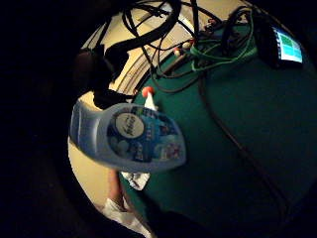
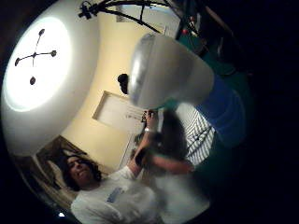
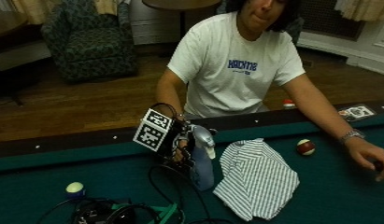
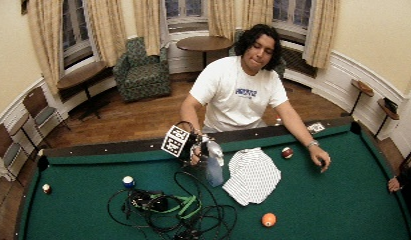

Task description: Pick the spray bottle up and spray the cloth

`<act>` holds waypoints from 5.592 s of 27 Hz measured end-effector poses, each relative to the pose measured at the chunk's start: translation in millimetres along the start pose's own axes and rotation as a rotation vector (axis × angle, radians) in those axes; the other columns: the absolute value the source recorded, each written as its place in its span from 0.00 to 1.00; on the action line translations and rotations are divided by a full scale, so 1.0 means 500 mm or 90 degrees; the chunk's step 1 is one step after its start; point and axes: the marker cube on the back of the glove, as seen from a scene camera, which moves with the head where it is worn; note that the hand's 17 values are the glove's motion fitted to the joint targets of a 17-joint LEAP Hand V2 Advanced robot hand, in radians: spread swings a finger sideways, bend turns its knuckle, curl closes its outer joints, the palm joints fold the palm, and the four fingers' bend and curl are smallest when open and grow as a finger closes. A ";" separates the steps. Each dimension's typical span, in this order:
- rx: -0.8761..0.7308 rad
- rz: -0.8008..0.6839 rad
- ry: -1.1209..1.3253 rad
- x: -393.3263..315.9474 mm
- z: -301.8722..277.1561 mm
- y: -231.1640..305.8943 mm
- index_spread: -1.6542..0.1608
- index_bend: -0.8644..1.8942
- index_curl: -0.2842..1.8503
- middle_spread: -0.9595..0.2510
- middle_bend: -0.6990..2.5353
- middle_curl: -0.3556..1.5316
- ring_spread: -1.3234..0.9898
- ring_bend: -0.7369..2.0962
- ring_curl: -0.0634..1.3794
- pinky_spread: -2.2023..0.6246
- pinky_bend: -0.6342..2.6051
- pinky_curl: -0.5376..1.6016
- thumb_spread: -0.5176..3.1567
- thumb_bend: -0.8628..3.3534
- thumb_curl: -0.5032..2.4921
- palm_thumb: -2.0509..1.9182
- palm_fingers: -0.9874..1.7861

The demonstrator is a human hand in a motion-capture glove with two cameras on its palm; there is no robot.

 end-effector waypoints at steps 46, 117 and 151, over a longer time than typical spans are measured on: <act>-0.038 -0.086 -0.013 -0.368 -0.172 -0.089 0.74 0.38 0.35 0.63 0.35 0.43 0.49 0.42 0.33 0.79 0.24 0.34 0.40 0.20 0.32 0.70 0.77; -0.444 -0.138 -0.031 -0.574 0.232 -0.053 0.74 0.38 0.35 0.63 0.35 0.43 0.49 0.42 0.33 0.79 0.24 0.34 0.40 0.20 0.32 0.70 0.77; -0.207 -0.102 -0.134 -0.370 0.700 0.004 0.74 0.38 0.35 0.63 0.35 0.43 0.49 0.42 0.33 0.79 0.24 0.34 0.40 0.20 0.32 0.70 0.77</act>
